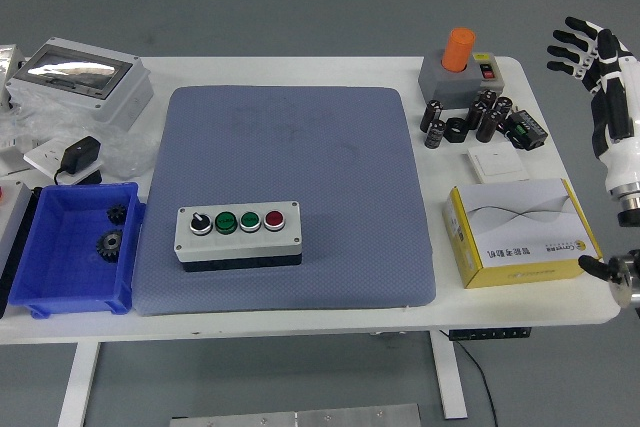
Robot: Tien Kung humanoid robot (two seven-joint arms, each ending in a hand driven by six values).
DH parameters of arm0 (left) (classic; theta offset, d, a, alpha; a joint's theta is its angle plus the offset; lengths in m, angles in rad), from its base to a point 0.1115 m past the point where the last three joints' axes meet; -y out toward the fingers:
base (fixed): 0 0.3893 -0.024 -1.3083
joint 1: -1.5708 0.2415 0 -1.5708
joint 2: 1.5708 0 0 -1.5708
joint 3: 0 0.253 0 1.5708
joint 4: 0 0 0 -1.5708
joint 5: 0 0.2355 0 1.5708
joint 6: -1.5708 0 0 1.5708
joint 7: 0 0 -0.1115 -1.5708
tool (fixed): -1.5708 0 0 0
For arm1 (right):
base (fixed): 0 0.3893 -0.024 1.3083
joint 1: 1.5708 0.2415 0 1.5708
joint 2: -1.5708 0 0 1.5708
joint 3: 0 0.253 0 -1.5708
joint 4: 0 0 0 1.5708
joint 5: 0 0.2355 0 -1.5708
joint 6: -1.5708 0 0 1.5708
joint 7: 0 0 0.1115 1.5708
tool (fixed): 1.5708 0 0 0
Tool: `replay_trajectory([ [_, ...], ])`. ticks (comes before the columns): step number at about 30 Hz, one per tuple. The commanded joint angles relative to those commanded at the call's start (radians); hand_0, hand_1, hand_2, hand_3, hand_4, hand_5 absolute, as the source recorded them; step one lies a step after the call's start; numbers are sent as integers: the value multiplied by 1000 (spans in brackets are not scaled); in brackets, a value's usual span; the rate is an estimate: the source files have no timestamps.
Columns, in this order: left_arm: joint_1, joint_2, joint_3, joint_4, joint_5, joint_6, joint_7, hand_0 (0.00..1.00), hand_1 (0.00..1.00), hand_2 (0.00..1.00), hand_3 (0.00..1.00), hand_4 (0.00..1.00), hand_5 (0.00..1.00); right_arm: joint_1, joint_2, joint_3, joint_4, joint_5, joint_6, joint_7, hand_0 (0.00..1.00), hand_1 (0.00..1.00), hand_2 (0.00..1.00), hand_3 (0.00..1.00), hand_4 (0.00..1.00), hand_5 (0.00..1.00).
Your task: Pick up the button,place it on the desk,press the button,press the button
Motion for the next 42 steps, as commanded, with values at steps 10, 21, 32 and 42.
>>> replay_trajectory([
  [10, -2, -5, 1, -2, -19, -1, 7, 767, 760, 723, 808, 939, 640, -20, 14, 16, -15, -11, -10, -11, 663, 682, 716, 738, 666, 998],
  [21, 9, -11, 24, -7, -60, 12, 27, 766, 760, 723, 809, 768, 571, -17, 19, 32, -34, 4, -18, -16, 663, 681, 721, 713, 490, 728],
  [32, 15, -21, 38, -11, -89, 19, 38, 766, 760, 724, 810, 760, 534, 84, 41, -31, -72, 25, 12, -16, 669, 682, 722, 712, 507, 672],
  [42, 13, -22, 37, -11, -90, 19, 32, 766, 760, 724, 812, 765, 530, 149, 63, -96, -90, 47, 25, -14, 685, 699, 736, 718, 623, 747],
])
